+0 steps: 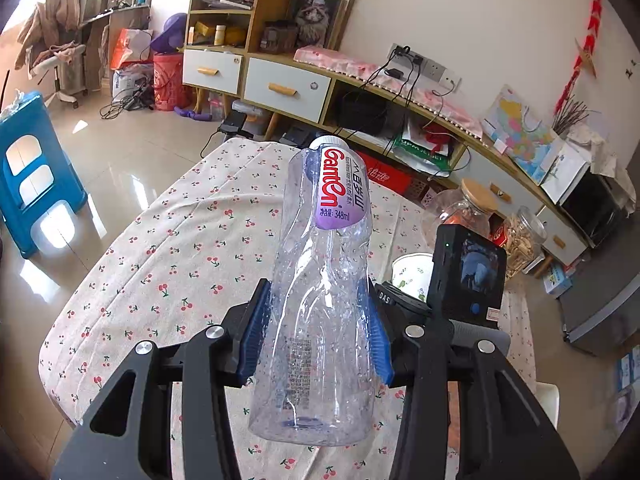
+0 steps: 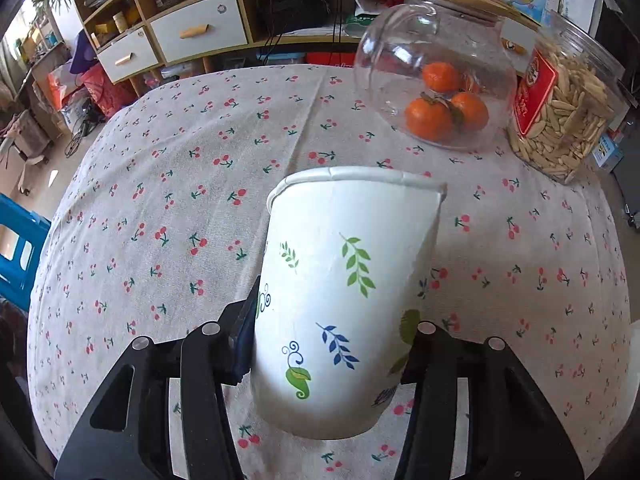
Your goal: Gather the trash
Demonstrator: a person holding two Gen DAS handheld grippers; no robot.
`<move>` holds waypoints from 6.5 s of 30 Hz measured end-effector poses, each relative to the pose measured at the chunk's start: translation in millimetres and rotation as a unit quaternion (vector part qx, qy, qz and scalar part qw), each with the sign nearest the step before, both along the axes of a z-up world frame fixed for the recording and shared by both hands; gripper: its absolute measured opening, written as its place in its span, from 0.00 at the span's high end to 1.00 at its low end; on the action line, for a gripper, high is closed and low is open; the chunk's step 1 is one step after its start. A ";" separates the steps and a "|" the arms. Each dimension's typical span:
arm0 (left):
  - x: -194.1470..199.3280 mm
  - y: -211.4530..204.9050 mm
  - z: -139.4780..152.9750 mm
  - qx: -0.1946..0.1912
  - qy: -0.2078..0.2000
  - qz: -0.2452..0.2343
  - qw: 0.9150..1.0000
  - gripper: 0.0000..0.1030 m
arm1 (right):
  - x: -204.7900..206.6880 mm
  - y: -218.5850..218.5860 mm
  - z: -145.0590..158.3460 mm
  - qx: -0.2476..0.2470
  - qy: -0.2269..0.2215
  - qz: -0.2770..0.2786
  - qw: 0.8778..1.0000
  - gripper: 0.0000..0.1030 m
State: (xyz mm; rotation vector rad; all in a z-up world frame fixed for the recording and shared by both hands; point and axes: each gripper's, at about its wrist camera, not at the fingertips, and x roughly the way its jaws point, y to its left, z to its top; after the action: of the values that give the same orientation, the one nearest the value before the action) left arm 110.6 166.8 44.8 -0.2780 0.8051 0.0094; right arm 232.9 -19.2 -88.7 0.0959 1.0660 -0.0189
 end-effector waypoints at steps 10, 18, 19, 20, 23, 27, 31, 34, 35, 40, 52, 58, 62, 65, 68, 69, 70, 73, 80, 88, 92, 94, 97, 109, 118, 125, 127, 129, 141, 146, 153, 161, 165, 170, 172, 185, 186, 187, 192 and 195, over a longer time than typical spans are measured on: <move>-1.5 -54.7 -1.1 0.021 -0.003 -0.040 0.999 0.57 | -106.8 -130.4 30.2 0.001 -0.031 -0.033 0.999 0.53; -6.6 -122.0 -5.1 0.030 -0.008 -0.089 0.996 0.57 | -167.5 -206.5 53.5 -0.001 -0.073 -0.084 0.994 0.52; -7.7 -132.0 -5.5 0.030 -0.009 -0.097 0.995 0.57 | -172.9 -214.6 55.4 -0.002 -0.078 -0.091 0.993 0.52; -8.7 -142.5 -5.6 0.030 -0.010 -0.106 0.994 0.57 | -180.1 -224.5 56.8 -0.003 -0.082 -0.097 0.992 0.52; -14.5 -175.9 -5.7 0.035 -0.016 -0.132 0.991 0.57 | -195.9 -248.6 58.8 -0.006 -0.092 -0.119 0.989 0.52; -22.3 -217.5 -7.0 0.050 -0.024 -0.163 0.985 0.57 | -208.5 -279.8 62.2 0.002 -0.103 -0.153 0.983 0.52; -26.7 -254.4 -11.8 0.057 -0.024 -0.192 0.980 0.57 | -225.7 -312.0 62.4 -0.017 -0.112 -0.184 0.976 0.52; -31.2 -280.6 -16.3 0.063 -0.024 -0.211 0.975 0.57 | -235.8 -335.7 57.6 -0.030 -0.107 -0.208 0.972 0.53; -32.8 -289.1 -17.8 0.064 -0.024 -0.217 0.974 0.57 | -238.5 -343.4 55.5 -0.034 -0.104 -0.216 0.970 0.54; -40.6 -329.2 -24.5 0.066 -0.021 -0.247 0.967 0.57 | -248.0 -379.4 44.7 -0.064 -0.089 -0.249 0.962 0.54; -70.2 -421.9 -51.3 0.073 -0.013 -0.329 0.941 0.57 | -273.6 -439.8 34.7 -0.052 -0.069 -0.292 0.953 0.40; -80.0 -448.2 -66.3 0.060 0.003 -0.364 0.929 0.57 | -293.1 -460.0 33.9 -0.081 -0.061 -0.340 0.935 0.17; -87.4 -466.8 -75.0 0.053 0.009 -0.385 0.921 0.57 | -309.7 -476.1 33.9 -0.094 -0.056 -0.369 0.923 0.15; -93.2 -480.3 -83.5 0.054 0.012 -0.401 0.915 0.57 | -322.4 -488.3 38.5 -0.101 -0.061 -0.390 0.913 0.13; -98.7 -495.0 -91.8 0.050 0.023 -0.418 0.907 0.57 | -333.2 -498.5 45.5 -0.107 -0.071 -0.407 0.904 0.10; -100.5 -500.0 -93.5 0.051 0.025 -0.423 0.904 0.57 | -335.9 -500.6 47.9 -0.111 -0.075 -0.411 0.902 0.10; -102.2 -504.8 -94.7 0.053 0.024 -0.428 0.902 0.57 | -338.2 -502.0 49.4 -0.116 -0.078 -0.413 0.900 0.10; -103.8 -520.0 -95.2 0.046 0.025 -0.435 0.899 0.56 | -342.8 -503.0 53.8 -0.133 -0.082 -0.417 0.895 0.08; -111.1 -515.8 -80.1 0.049 0.009 -0.422 0.905 0.21 | -352.8 -483.7 76.3 -0.154 -0.129 -0.418 0.886 0.07; -132.2 -425.3 -28.9 0.114 -0.128 -0.303 0.937 0.06 | -350.8 -404.3 105.6 -0.093 -0.196 -0.363 0.906 0.07; -136.6 -386.1 -21.8 0.150 -0.142 -0.267 0.941 0.06 | -355.3 -369.1 105.9 -0.066 -0.208 -0.344 0.913 0.07; -134.5 -363.6 -24.3 0.143 -0.127 -0.258 0.947 0.06 | -352.4 -350.8 101.7 -0.061 -0.205 -0.328 0.920 0.07; -134.9 -327.8 -33.4 0.122 -0.103 -0.242 0.957 0.06 | -345.8 -321.1 90.3 -0.080 -0.198 -0.299 0.930 0.07; -120.1 -245.1 -54.2 0.098 -0.056 -0.195 0.974 0.06 | -304.4 -248.9 72.9 -0.123 -0.194 -0.222 0.948 0.07; -104.4 -225.5 -59.1 0.097 -0.036 -0.162 0.981 0.07 | -291.1 -227.2 67.1 -0.130 -0.206 -0.194 0.950 0.07; -101.4 -226.5 -68.2 0.097 -0.019 -0.160 0.982 0.06 | -289.7 -229.0 66.5 -0.122 -0.200 -0.189 0.954 0.07; -102.3 -228.3 -68.5 0.098 -0.020 -0.162 0.982 0.06 | -290.8 -230.3 66.1 -0.121 -0.199 -0.189 0.954 0.07; -104.0 -231.1 -67.0 0.097 -0.024 -0.163 0.982 0.06 | -291.1 -231.5 66.6 -0.120 -0.199 -0.191 0.954 0.07; -105.6 -241.3 -64.5 0.094 -0.029 -0.175 0.980 0.06 | -294.4 -236.7 68.6 -0.115 -0.202 -0.194 0.953 0.07; -106.4 -241.3 -64.6 0.093 -0.030 -0.178 0.979 0.06 | -294.4 -237.0 69.0 -0.117 -0.200 -0.192 0.954 0.07; -106.4 -240.5 -64.6 0.091 -0.030 -0.177 0.980 0.06 | -294.2 -236.3 68.6 -0.117 -0.200 -0.192 0.954 0.07; -106.3 -240.4 -64.6 0.092 -0.030 -0.178 0.979 0.06 | -294.1 -235.9 69.2 -0.117 -0.200 -0.193 0.953 0.07; -106.2 -240.2 -64.6 0.093 -0.030 -0.177 0.979 0.06 | -294.0 -235.9 68.7 -0.118 -0.201 -0.192 0.953 0.07; -106.7 -240.3 -65.0 0.097 -0.031 -0.177 0.979 0.07 | -293.2 -236.9 67.8 -0.118 -0.198 -0.191 0.954 0.07; -107.0 -241.2 -65.6 0.101 -0.031 -0.178 0.978 0.06 | -292.9 -236.9 67.4 -0.118 -0.197 -0.191 0.954 0.07; -109.3 -243.7 -65.4 0.099 -0.037 -0.185 0.977 0.12 | -292.6 -238.1 65.6 -0.119 -0.195 -0.194 0.954 0.07; -109.1 -243.8 -65.9 0.097 -0.036 -0.187 0.977 0.12 | -292.6 -238.2 65.4 -0.119 -0.195 -0.194 0.954 0.07; -109.0 -243.7 -66.6 0.096 -0.035 -0.189 0.977 0.14 | -292.2 -238.1 65.1 -0.120 -0.195 -0.194 0.954 0.07; -108.9 -245.2 -68.5 0.092 -0.037 -0.199 0.975 0.23 | -292.0 -238.6 64.8 -0.120 -0.194 -0.194 0.954 0.07; -109.3 -246.9 -69.1 0.095 -0.039 -0.203 0.974 0.23 | -292.2 -239.1 65.2 -0.121 -0.195 -0.194 0.954 0.07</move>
State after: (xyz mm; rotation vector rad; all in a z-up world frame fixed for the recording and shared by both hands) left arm 1.3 -80.1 -24.3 0.0701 0.7655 -0.3062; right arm -59.3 -258.3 -23.5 0.0826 0.6306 -0.4677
